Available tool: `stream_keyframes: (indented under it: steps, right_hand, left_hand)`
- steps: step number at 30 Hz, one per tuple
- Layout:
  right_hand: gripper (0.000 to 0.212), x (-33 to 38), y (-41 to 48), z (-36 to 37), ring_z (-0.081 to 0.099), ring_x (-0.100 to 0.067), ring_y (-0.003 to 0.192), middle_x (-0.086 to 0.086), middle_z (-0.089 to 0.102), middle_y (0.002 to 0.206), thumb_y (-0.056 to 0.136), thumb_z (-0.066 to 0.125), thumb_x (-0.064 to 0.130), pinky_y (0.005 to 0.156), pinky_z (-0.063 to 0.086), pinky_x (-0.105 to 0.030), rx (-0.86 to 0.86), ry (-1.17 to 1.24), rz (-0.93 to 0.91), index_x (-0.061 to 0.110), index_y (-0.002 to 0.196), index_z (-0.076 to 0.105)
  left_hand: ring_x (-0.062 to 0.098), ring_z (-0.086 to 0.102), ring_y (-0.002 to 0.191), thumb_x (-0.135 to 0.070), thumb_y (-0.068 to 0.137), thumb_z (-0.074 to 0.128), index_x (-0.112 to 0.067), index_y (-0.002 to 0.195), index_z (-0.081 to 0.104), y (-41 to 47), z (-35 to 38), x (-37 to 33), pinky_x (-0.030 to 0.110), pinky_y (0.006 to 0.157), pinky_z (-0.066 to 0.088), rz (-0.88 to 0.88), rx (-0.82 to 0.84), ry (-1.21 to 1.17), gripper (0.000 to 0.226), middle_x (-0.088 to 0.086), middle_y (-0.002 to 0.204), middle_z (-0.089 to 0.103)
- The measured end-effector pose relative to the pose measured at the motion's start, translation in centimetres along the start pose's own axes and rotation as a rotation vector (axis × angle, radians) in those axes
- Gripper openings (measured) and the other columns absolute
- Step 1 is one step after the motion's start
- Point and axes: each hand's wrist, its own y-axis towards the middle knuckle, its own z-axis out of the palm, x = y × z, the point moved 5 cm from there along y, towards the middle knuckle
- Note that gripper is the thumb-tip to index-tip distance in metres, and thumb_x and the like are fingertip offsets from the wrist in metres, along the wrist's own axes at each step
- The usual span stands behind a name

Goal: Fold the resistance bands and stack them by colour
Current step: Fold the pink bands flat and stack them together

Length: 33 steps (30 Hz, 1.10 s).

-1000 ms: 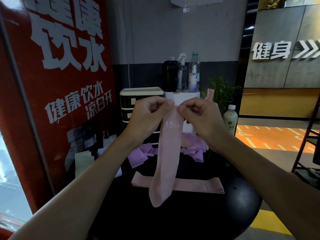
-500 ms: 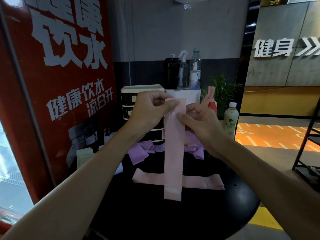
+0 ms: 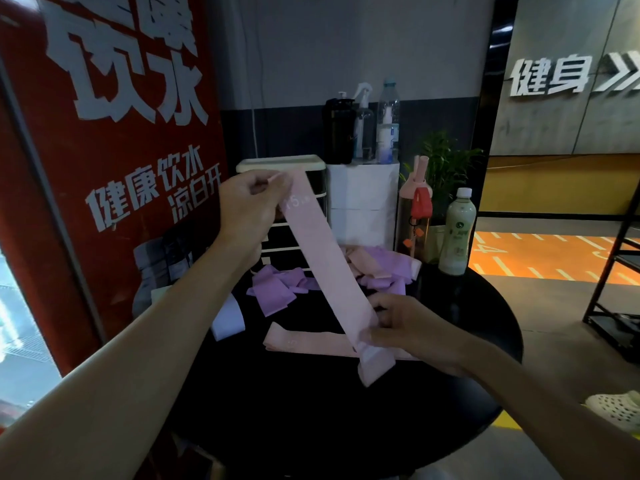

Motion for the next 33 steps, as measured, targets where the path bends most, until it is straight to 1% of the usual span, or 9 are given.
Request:
stream_keyframes:
  steps: [6, 9, 11, 15, 19, 22, 24, 27, 33]
  right_hand:
    - [0.030, -2.8, -1.6, -3.2, 0.069, -0.022, 0.093, -0.013, 0.072, 0.104, 0.089, 0.065, 0.000, 0.073, 0.054, -0.026, -0.034, 0.059, 0.050, 0.009, 0.117, 0.061]
    - [0.028, -4.1, -1.7, -5.9, 0.067, -0.018, 0.077, -0.014, 0.071, 0.093, 0.085, 0.066, -0.006, 0.061, 0.049, -0.026, -0.281, 0.031, 0.056, 0.011, 0.107, 0.064]
    - [0.028, -4.8, -1.8, -7.6, 0.063, -0.017, 0.071, -0.013, 0.067, 0.086, 0.084, 0.066, -0.008, 0.061, 0.047, -0.026, -0.446, 0.013, 0.059, 0.013, 0.101, 0.064]
    - [0.024, -6.1, -1.6, -9.4, 0.058, -0.015, 0.068, -0.009, 0.062, 0.080, 0.082, 0.070, -0.004, 0.058, 0.049, -0.022, -0.655, -0.126, 0.040, 0.008, 0.101, 0.061]
    - [0.031, -7.0, -1.5, -9.2, 0.065, -0.024, 0.084, -0.007, 0.066, 0.090, 0.079, 0.075, 0.001, 0.077, 0.054, -0.038, -0.739, -0.260, 0.007, 0.014, 0.104, 0.060]
    - [0.033, -7.2, -1.9, -8.5, 0.062, -0.017, 0.082, 0.000, 0.064, 0.095, 0.082, 0.071, 0.000, 0.067, 0.050, -0.016, -0.795, -0.370, -0.045, 0.014, 0.110, 0.058]
    - [0.035, -7.5, -2.1, -8.2, 0.060, -0.016, 0.081, 0.000, 0.063, 0.096, 0.083, 0.070, -0.001, 0.064, 0.048, -0.010, -0.816, -0.397, -0.066, 0.013, 0.112, 0.057]
    - [0.036, -8.2, -2.1, -7.8, 0.061, -0.020, 0.082, -0.002, 0.063, 0.096, 0.083, 0.069, -0.004, 0.064, 0.047, -0.009, -0.812, -0.394, -0.080, 0.012, 0.114, 0.057]
    - [0.038, -8.0, -1.9, -7.4, 0.058, -0.009, 0.079, 0.003, 0.060, 0.094, 0.083, 0.068, -0.005, 0.065, 0.045, -0.006, -0.802, -0.453, -0.116, 0.013, 0.114, 0.056]
  left_hand:
    - [0.019, 0.069, 0.075, -0.010, 0.092, 0.067, -0.014, 0.086, 0.071, -0.7, -3.3, 4.0, 0.040, 0.075, 0.061, -0.070, -0.114, 0.065, 0.008, 0.010, 0.084, 0.072]
    - [0.014, 0.067, 0.072, -0.005, 0.091, 0.066, -0.014, 0.082, 0.070, -2.1, -4.3, 6.6, 0.036, 0.072, 0.061, -0.094, -0.145, 0.134, 0.013, 0.008, 0.081, 0.070]
    - [0.006, 0.064, 0.063, -0.002, 0.091, 0.065, -0.013, 0.085, 0.066, -3.3, -4.7, 8.4, 0.024, 0.060, 0.056, -0.103, -0.145, 0.195, 0.012, 0.005, 0.078, 0.066]
    - [0.013, 0.061, 0.070, 0.000, 0.091, 0.065, -0.010, 0.090, 0.062, -5.6, -5.3, 12.0, 0.014, 0.058, 0.050, -0.074, -0.056, 0.346, 0.010, 0.003, 0.080, 0.063]
    - [-0.001, 0.058, 0.070, -0.005, 0.090, 0.067, -0.012, 0.085, 0.063, -7.2, -5.8, 14.7, 0.014, 0.069, 0.047, -0.070, 0.032, 0.489, 0.010, -0.002, 0.082, 0.065]
    - [0.005, 0.060, 0.071, -0.008, 0.089, 0.069, -0.017, 0.081, 0.062, -8.0, -5.8, 15.8, 0.023, 0.069, 0.048, -0.061, 0.062, 0.535, 0.014, -0.003, 0.078, 0.066]
    - [0.009, 0.060, 0.071, -0.008, 0.090, 0.068, -0.016, 0.080, 0.061, -8.6, -5.9, 16.4, 0.028, 0.067, 0.048, -0.068, 0.077, 0.561, 0.015, -0.003, 0.077, 0.065]
    - [0.015, 0.060, 0.071, -0.008, 0.090, 0.068, -0.015, 0.081, 0.059, -9.2, -5.9, 17.2, 0.034, 0.065, 0.049, -0.062, 0.098, 0.606, 0.014, -0.003, 0.075, 0.063]
    - [0.011, 0.058, 0.069, -0.014, 0.090, 0.068, -0.019, 0.081, 0.059, -9.4, -5.6, 17.3, 0.036, 0.063, 0.051, 0.006, 0.125, 0.746, 0.013, -0.008, 0.073, 0.061]
